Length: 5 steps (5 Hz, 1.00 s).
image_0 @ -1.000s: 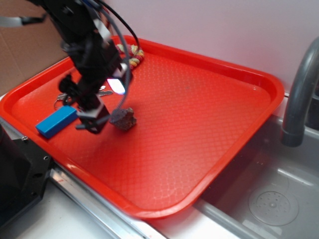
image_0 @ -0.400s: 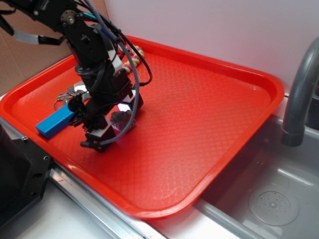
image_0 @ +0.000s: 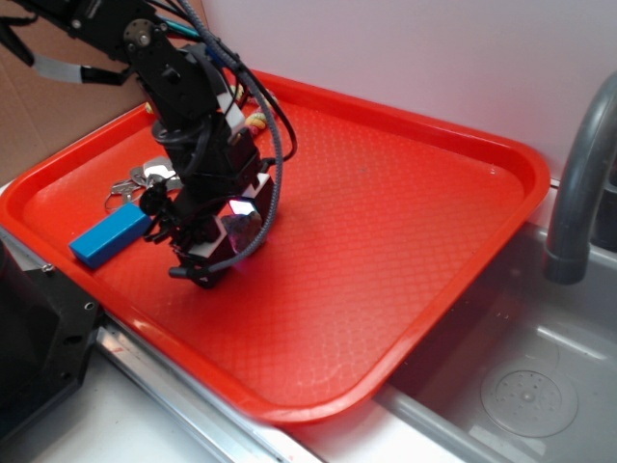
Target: Grab the rock.
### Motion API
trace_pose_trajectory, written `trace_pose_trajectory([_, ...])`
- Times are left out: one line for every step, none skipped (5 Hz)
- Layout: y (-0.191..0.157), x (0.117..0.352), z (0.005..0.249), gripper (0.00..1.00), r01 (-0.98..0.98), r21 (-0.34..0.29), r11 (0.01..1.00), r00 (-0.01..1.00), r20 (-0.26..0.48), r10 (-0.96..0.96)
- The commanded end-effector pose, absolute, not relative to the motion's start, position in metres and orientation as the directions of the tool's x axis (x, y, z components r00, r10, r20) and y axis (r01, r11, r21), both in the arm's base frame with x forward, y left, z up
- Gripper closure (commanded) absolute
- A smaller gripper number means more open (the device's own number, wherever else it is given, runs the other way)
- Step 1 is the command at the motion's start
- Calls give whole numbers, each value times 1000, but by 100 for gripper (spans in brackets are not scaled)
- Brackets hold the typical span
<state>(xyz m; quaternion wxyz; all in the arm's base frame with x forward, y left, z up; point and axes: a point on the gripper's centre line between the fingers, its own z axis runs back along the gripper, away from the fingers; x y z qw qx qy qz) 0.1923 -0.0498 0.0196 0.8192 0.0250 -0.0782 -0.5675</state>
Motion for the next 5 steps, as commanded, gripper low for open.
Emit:
trace_pose_trajectory([-38, 202, 109, 100, 656, 160, 737, 740, 54, -670])
trace_pose_trajectory([-32, 209, 151, 100, 456, -1, 890, 890, 21, -456])
trace_pose_trajectory([-25, 204, 185, 100, 221, -51, 974, 975, 28, -220])
trace_pose_trajectory([-17, 201, 210, 100, -24, -78, 997, 998, 62, 29])
trace_pose_trajectory([-20, 203, 209, 100, -180, -33, 983, 977, 108, 182])
